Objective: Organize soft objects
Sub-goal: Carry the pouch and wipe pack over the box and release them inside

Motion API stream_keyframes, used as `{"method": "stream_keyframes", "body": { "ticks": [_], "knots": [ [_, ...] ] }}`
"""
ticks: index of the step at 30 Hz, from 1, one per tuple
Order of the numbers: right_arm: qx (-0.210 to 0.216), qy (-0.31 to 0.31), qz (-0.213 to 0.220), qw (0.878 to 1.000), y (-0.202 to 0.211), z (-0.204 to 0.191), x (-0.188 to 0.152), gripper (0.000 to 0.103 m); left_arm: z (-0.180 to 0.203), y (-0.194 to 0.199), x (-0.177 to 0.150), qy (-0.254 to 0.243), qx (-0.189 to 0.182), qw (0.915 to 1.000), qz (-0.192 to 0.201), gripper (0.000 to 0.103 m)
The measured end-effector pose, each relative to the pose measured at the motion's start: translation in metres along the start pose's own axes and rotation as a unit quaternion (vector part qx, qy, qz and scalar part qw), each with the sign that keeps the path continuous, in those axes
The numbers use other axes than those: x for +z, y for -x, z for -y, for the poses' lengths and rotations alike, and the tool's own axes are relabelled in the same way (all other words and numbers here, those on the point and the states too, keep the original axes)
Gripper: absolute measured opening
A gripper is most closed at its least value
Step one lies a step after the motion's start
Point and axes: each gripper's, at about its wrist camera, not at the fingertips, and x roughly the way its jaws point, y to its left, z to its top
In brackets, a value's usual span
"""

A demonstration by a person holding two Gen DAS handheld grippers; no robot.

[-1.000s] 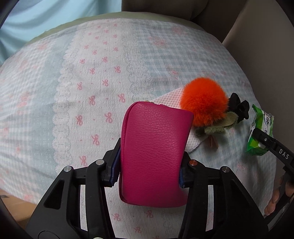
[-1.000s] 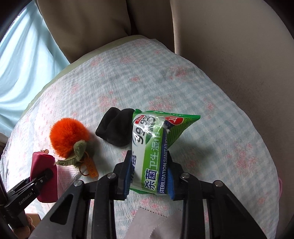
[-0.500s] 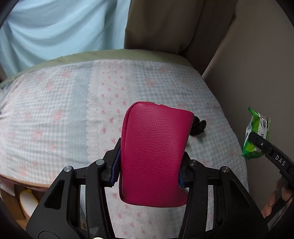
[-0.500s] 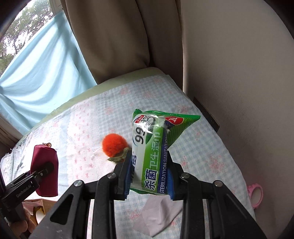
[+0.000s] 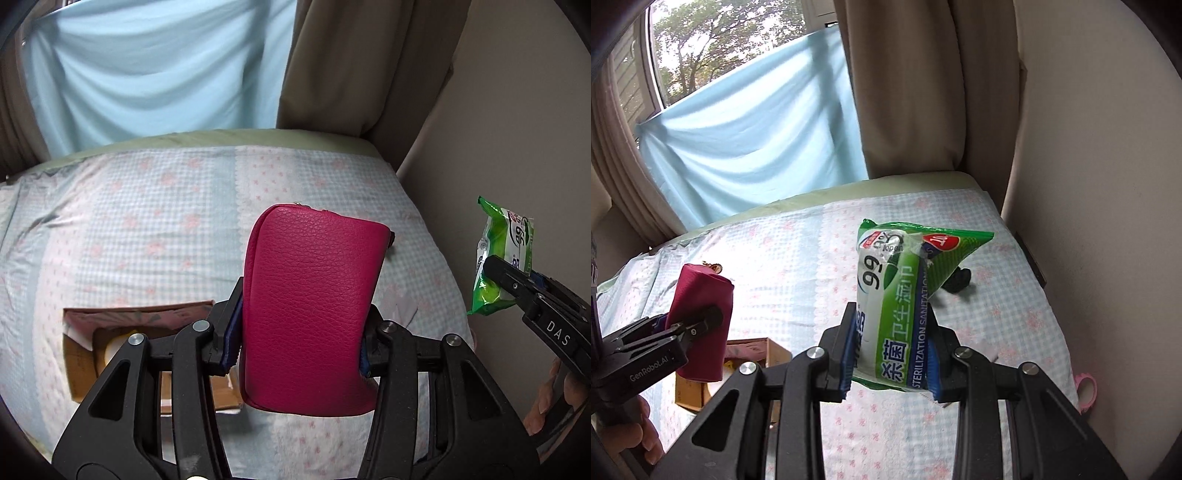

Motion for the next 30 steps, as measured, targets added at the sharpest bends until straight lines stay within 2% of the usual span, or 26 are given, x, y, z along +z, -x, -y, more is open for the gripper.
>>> {"method": "stream_keyframes", "body": {
  "ticks": [7,13,18,24,30],
  "knots": [
    [0.037,0.032,0.004,0.999,0.021,-0.073,-0.012,0.029,-0.063,0.056,-0.029,0.014,0.027,0.9995,0.007,0.044],
    [0.062,0.057,-0.016,0.996,0.015,-0.139,-0.032,0.029,-0.118,0.078,-0.044,0.019,0.046,0.9987,0.006,0.044],
    [0.074,0.065,-0.037,0.994,-0.006,-0.182,-0.049,0.029,-0.168,0.080,-0.056,0.024,0.058,0.9980,-0.007,0.044],
    [0.081,0.076,-0.066,0.992,-0.038,-0.226,-0.061,0.029,-0.224,0.064,-0.063,0.025,0.071,0.9966,-0.034,0.044],
    [0.100,0.057,-0.122,0.986,-0.082,-0.255,-0.065,0.029,-0.265,0.038,-0.066,0.014,0.068,0.9953,-0.068,0.044]
  ]
}}
